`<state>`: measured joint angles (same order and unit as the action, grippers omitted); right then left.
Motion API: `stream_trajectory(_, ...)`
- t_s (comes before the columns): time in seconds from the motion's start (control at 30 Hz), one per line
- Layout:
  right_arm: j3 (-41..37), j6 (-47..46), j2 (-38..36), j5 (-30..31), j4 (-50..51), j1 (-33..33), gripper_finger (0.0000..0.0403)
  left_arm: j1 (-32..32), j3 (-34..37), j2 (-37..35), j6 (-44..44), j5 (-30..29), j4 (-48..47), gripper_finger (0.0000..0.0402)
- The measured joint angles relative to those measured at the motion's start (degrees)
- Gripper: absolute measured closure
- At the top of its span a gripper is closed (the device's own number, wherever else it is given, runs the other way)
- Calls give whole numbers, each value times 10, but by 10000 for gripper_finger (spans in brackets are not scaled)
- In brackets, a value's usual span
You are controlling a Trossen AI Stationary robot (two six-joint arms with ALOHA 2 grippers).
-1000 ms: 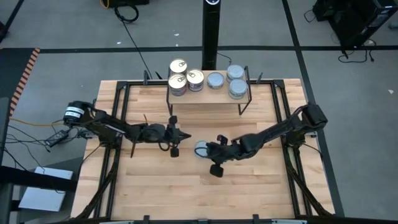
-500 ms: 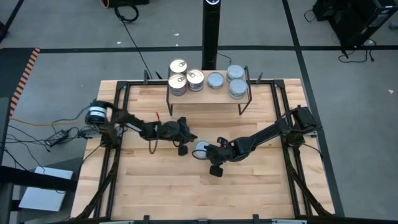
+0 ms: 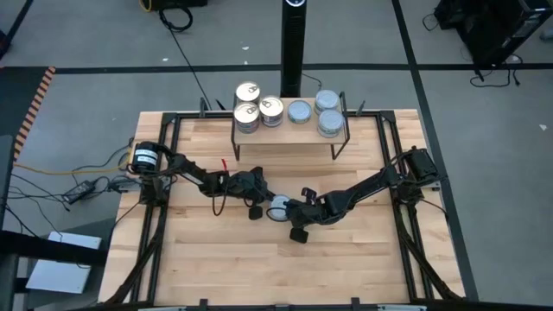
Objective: Stack canned seafood by type on shelf
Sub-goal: Stack the green tuna can on the left green tuna can on the shelf
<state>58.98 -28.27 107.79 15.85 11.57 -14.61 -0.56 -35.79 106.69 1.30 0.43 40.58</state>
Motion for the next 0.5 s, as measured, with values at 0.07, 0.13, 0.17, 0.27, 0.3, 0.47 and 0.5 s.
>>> stream_trajectory(0.07, 0, 0, 0, 3, 0, 0, 399, 1, 0, 0, 0, -1, 0, 397)
stream_trajectory(0.13, 0, 0, 0, 7, 0, 0, 399, 1, 0, 0, 0, -1, -1, 397)
stream_trajectory(0.17, 0, 0, 0, 8, 0, 0, 399, 1, 0, 0, 1, -1, -2, 397)
stream_trajectory(0.27, 0, 0, 0, 9, 0, 0, 399, 1, 0, 0, 1, -1, -2, 397)
stream_trajectory(0.3, 0, 0, 0, 10, 0, 0, 399, 1, 0, 0, 1, -1, -3, 397)
stream_trajectory(0.47, 0, -1, -23, 19, 5, -5, 399, 1, 0, 0, 10, 0, -15, 397)
stream_trajectory(0.5, 0, -1, -30, 22, 6, -7, 399, 2, 0, 0, 12, 2, -19, 397)
